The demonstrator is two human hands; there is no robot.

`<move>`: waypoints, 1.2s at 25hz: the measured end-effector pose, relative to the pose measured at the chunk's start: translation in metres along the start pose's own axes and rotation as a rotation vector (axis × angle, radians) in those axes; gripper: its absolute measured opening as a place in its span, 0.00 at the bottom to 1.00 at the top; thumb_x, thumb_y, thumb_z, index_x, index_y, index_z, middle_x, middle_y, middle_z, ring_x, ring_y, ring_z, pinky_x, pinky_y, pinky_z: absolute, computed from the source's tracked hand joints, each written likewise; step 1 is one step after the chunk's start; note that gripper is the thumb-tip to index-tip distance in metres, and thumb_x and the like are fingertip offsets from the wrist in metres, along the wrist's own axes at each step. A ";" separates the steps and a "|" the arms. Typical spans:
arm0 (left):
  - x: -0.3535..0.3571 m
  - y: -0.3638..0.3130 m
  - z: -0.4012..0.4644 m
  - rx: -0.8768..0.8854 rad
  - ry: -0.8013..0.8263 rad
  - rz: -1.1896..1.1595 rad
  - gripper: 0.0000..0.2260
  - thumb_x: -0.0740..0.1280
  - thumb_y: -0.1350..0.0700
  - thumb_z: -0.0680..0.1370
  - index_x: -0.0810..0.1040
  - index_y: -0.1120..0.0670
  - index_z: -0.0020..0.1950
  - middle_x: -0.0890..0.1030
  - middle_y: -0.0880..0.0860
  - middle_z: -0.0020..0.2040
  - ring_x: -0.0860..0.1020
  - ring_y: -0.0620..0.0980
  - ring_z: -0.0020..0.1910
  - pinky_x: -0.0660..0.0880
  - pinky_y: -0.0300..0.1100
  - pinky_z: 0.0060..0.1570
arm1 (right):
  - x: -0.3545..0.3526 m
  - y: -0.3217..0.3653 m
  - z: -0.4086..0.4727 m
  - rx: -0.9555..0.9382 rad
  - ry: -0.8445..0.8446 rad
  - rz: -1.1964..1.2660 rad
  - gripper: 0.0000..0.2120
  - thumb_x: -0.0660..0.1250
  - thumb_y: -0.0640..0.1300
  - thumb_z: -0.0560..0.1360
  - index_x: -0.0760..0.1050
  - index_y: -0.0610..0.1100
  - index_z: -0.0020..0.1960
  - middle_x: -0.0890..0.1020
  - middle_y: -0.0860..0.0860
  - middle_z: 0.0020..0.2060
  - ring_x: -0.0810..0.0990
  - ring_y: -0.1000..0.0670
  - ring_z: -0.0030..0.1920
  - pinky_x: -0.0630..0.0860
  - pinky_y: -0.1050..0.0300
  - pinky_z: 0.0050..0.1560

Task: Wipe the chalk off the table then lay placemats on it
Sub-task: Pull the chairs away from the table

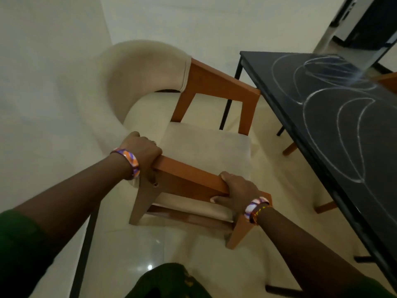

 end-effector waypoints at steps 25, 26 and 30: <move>-0.023 -0.085 -0.020 -0.094 -0.105 0.001 0.33 0.55 0.24 0.67 0.74 0.50 0.53 0.74 0.47 0.41 0.74 0.47 0.39 0.70 0.41 0.48 | -0.019 -0.088 -0.063 -0.176 -0.053 -0.330 0.56 0.23 0.80 0.53 0.65 0.48 0.60 0.79 0.51 0.47 0.78 0.50 0.42 0.73 0.58 0.41; -0.024 -0.090 -0.022 -0.097 -0.091 -0.006 0.33 0.55 0.25 0.67 0.74 0.50 0.53 0.75 0.48 0.41 0.74 0.47 0.39 0.70 0.41 0.49 | -0.020 -0.090 -0.065 -0.171 -0.040 -0.345 0.56 0.23 0.80 0.53 0.65 0.49 0.60 0.79 0.51 0.48 0.77 0.51 0.41 0.73 0.58 0.40; -0.029 -0.092 -0.024 -0.094 -0.089 -0.078 0.32 0.55 0.26 0.69 0.74 0.51 0.54 0.79 0.50 0.45 0.77 0.48 0.42 0.69 0.42 0.53 | -0.019 -0.096 -0.073 -0.086 0.041 -0.285 0.45 0.38 0.80 0.63 0.64 0.50 0.63 0.78 0.51 0.51 0.75 0.53 0.43 0.72 0.61 0.44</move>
Point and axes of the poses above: each hand's wrist, its own z-axis towards the middle knuckle, its own x-axis out of the palm, y = z × x, the point moved 8 cm from there along z, towards the middle knuckle
